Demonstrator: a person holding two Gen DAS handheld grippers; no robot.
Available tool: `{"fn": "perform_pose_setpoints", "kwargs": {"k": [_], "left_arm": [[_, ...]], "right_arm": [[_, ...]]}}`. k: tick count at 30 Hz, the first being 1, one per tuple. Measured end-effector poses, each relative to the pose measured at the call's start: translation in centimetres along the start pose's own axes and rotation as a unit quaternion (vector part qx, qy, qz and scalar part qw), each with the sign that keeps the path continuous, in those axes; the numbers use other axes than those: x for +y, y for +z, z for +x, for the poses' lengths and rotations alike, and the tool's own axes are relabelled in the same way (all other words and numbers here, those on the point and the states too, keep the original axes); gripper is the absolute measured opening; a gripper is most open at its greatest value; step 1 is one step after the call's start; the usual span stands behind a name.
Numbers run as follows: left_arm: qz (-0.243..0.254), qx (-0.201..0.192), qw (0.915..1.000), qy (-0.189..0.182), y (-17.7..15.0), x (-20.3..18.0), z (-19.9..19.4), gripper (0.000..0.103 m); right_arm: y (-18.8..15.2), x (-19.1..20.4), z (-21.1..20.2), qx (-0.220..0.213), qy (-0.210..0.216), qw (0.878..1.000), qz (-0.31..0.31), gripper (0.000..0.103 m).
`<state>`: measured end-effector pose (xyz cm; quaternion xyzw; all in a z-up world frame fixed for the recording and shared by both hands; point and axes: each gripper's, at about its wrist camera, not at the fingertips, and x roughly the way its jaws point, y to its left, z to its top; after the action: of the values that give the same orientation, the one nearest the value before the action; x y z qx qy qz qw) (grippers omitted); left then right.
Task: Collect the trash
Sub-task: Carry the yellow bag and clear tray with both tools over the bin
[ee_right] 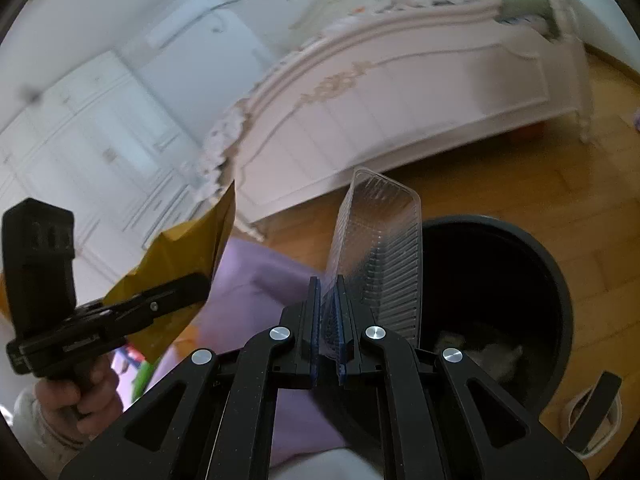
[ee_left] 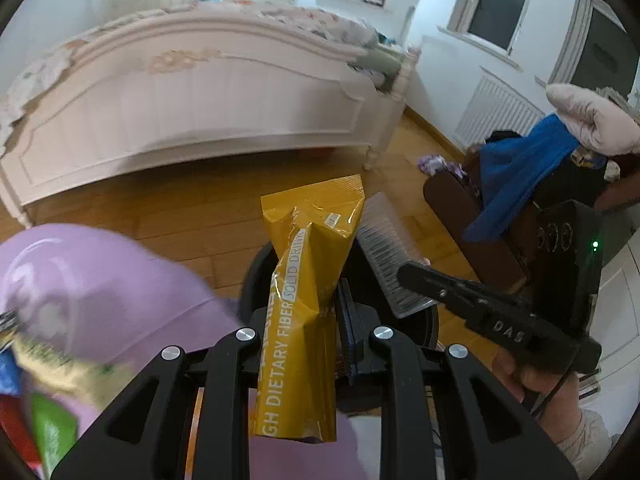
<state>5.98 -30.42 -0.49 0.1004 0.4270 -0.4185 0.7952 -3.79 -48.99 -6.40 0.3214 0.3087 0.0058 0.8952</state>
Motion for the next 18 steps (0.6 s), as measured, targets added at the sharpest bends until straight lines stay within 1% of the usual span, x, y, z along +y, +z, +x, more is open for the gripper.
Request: {"fn": "perform_pose_setpoints", "kwargs": {"k": [4,8,18], "left_arm": [[-0.001,0.019,0.9998,-0.009,0.6,-0.7,2.9,0.023],[0.004,0.034,0.9993,-0.011,0.8,-1.0,4.8,0.023],[0.008,0.052,0.9986,-0.009,1.3,-1.6,6.9,0.023]], "right_arm": [[-0.3,-2.0,0.9,0.005,-0.016,1.000,0.014,0.008],[-0.5,-3.8,1.7,0.010,-0.024,0.999,0.027,0.008],[-1.2,-6.4,3.3,0.020,-0.028,0.998,0.053,0.008]]}}
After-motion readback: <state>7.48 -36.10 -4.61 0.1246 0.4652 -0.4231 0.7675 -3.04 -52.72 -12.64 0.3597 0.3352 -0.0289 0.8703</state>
